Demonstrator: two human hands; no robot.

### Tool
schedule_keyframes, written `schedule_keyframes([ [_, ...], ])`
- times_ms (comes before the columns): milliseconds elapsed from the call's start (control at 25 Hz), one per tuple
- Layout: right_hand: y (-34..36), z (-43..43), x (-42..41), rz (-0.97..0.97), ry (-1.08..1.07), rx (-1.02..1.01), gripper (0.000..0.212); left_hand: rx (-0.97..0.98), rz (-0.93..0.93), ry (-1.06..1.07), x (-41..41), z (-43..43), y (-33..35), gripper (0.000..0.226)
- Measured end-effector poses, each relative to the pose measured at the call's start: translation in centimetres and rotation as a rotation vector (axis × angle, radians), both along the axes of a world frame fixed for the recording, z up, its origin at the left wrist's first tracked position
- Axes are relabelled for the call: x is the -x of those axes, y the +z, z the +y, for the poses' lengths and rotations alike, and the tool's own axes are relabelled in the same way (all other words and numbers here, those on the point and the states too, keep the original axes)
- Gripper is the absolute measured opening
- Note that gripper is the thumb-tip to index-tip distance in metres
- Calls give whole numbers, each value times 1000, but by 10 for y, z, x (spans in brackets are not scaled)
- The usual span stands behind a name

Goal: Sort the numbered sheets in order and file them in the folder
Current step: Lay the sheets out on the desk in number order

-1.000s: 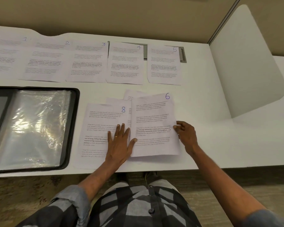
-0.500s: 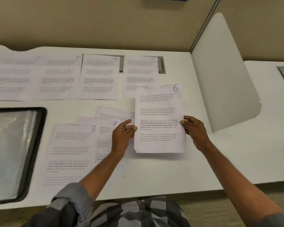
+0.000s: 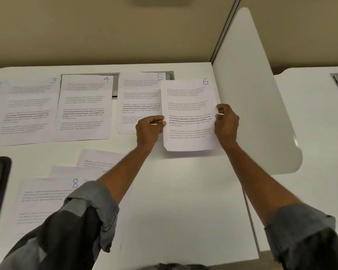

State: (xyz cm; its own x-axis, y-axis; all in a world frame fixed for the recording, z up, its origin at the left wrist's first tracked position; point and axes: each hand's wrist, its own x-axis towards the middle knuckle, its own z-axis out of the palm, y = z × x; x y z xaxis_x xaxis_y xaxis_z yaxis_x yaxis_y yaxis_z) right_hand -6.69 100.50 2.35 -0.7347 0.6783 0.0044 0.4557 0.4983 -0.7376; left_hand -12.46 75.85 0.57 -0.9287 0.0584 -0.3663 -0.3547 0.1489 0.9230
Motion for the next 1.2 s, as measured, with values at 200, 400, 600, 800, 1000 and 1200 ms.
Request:
schedule_keyframes([
  [200,-21,22,44,-24,12,-98,50,86,41,-32,51,41,-16,23],
  [400,-38,35,73,-40,-8,-166,53,211,114,-117,77,62,-37,23],
  [600,-73,32,90,-136,114,-218,44,356,273,-159,85,74,-49,21],
  [800,-104,21,82,-285,268,-319,55,413,533,-241,84,78,-64,22],
  [1000,-111,16,79,-292,259,-375,57,654,876,-619,73,89,-91,38],
  [1200,-107,13,70,-292,309,-328,64,737,944,-701,56,83,-103,44],
])
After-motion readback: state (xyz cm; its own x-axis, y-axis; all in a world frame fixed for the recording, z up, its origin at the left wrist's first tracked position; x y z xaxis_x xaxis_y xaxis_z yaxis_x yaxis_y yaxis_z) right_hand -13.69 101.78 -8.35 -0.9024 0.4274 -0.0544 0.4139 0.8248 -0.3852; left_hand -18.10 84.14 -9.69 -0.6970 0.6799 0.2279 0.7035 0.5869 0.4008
